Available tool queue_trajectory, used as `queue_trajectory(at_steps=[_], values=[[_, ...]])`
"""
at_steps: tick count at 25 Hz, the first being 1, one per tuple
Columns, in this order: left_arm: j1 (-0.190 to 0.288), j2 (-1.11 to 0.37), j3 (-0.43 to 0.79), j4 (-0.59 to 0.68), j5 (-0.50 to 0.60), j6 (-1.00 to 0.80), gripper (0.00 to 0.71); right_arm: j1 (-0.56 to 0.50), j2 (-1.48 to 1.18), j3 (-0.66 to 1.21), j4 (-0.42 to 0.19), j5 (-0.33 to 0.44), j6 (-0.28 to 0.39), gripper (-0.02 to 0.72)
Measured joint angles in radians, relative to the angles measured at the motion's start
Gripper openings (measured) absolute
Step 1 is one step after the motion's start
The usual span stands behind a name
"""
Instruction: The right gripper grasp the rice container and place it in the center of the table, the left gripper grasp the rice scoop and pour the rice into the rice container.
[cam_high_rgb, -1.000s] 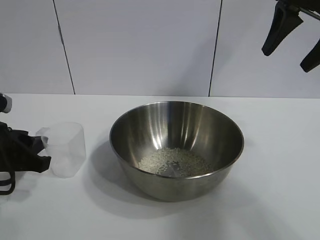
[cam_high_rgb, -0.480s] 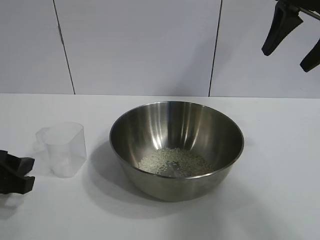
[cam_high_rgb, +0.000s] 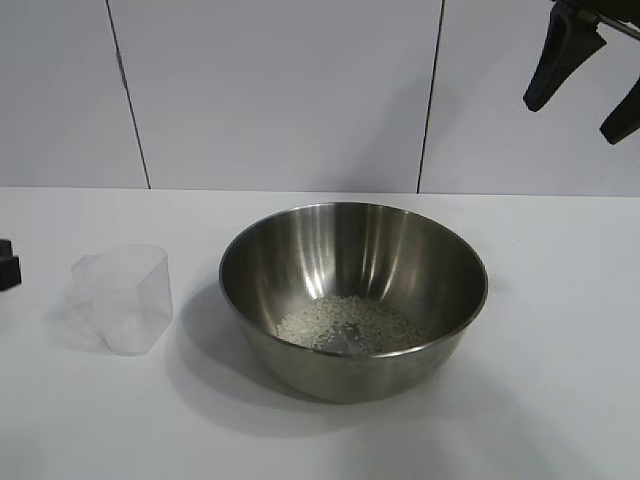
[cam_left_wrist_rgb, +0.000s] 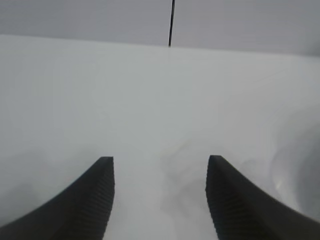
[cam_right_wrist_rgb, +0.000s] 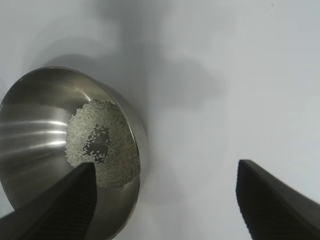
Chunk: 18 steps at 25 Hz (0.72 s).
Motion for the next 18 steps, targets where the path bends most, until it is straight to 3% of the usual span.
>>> queue_trajectory(at_steps=[8,12,18], values=[[0.000,-0.182,-0.017,0.044,0.036,-0.129,0.363,0.000,0.000,0.000,0.002,0.000,-0.001,0.536],[0.000,-0.257,-0.140,0.173,0.299,-0.186,0.363,0.000,0.000,0.000,0.003,0.000,-0.001,0.536],[-0.001,-0.303,-0.460,0.450,0.877,-0.341,0.363,0.000,0.000,0.000,0.006,0.000,-0.001,0.536]])
